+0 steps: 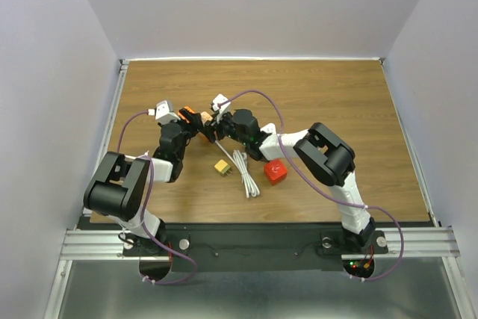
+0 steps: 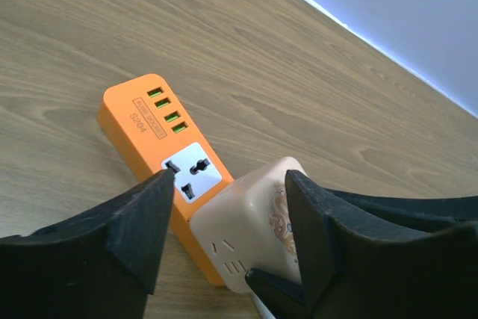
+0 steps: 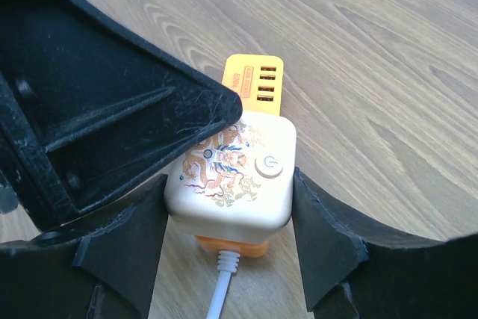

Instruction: Insert the plug

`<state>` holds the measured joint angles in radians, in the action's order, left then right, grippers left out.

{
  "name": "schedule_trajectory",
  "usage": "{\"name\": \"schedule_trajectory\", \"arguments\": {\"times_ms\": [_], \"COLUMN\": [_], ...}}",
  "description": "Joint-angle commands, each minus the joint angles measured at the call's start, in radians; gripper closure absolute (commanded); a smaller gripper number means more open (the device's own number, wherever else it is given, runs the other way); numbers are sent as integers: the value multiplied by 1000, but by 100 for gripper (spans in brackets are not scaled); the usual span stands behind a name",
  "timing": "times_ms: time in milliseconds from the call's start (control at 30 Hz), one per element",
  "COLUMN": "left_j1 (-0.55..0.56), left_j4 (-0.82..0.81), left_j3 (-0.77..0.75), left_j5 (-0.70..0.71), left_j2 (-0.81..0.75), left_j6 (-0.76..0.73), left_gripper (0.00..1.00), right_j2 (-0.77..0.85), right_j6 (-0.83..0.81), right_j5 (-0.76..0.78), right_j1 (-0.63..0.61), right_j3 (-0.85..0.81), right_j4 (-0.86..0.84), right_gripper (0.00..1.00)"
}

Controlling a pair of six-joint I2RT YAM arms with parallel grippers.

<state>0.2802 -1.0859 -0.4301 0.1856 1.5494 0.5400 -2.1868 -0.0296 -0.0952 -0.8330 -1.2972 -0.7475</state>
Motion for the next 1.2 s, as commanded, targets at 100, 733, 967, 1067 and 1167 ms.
{"name": "schedule_trajectory", "arguments": {"times_ms": [100, 733, 967, 1067, 1167], "left_j1": [48, 165, 171, 171, 171], "left_j4": [-3, -54, -46, -37, -10], "left_j3": [25, 76, 67, 65, 62], "left_j5": [74, 239, 236, 239, 252], "left_j2": [-9, 5, -9, -21, -43], "left_j6": [14, 28, 0, -6, -11], "left_gripper": [33, 33, 33, 33, 33], "right_j2": [-57, -123, -131, -145, -162], "right_j6": [28, -32, -33, -35, -35], "right_j5": [55, 262, 315, 327, 325], "right_j1": [-21, -95, -109, -117, -118], "right_j3": [18, -19, -14, -17, -36], "right_j4": [165, 258, 283, 293, 315], "right_gripper": [100, 100, 100, 100, 100]}}
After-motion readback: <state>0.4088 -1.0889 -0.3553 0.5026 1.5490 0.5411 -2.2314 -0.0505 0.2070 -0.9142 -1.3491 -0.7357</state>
